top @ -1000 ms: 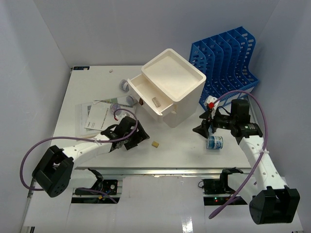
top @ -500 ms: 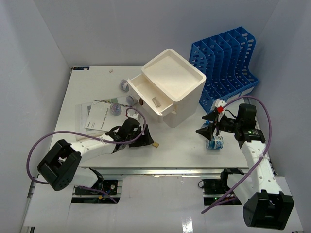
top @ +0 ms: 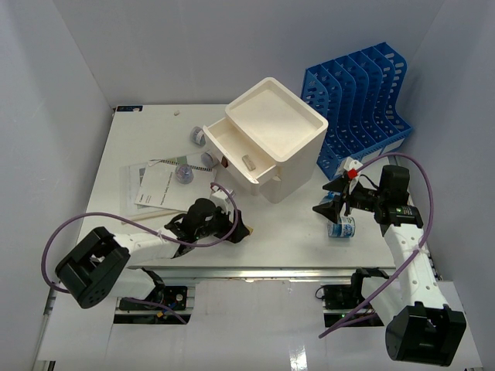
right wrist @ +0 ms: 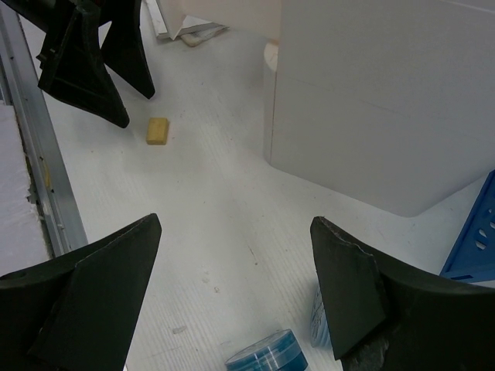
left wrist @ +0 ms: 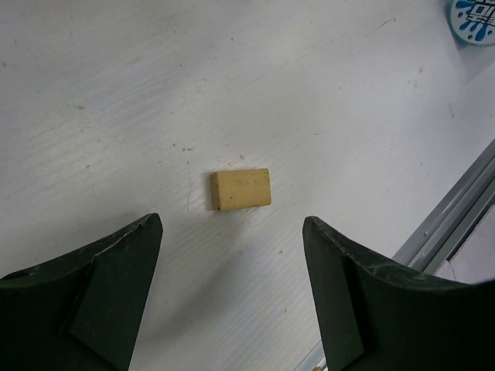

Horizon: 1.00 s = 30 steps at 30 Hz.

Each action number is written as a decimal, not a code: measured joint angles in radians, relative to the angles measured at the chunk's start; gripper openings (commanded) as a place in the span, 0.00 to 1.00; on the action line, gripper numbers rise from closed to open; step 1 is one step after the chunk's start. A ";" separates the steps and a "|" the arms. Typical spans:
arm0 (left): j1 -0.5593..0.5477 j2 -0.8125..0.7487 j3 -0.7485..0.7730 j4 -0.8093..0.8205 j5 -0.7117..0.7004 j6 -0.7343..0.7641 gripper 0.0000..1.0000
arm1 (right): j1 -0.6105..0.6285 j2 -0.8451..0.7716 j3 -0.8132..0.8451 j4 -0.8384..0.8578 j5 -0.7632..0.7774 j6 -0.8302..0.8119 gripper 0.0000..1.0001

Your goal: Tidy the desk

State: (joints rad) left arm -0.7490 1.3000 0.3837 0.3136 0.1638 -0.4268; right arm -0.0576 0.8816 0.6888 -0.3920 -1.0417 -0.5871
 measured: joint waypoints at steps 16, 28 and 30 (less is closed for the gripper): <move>-0.028 0.088 -0.011 0.144 -0.020 0.053 0.78 | -0.006 0.009 -0.013 0.001 -0.001 -0.001 0.85; -0.052 0.120 -0.010 0.167 -0.084 0.058 0.76 | -0.007 0.015 -0.013 0.001 -0.001 -0.008 0.85; -0.053 0.120 -0.010 0.166 -0.087 0.062 0.76 | -0.007 0.017 -0.013 0.001 -0.001 -0.008 0.85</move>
State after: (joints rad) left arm -0.8017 1.4197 0.3733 0.4793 0.0769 -0.3648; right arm -0.0643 0.8986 0.6762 -0.3912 -1.0428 -0.5953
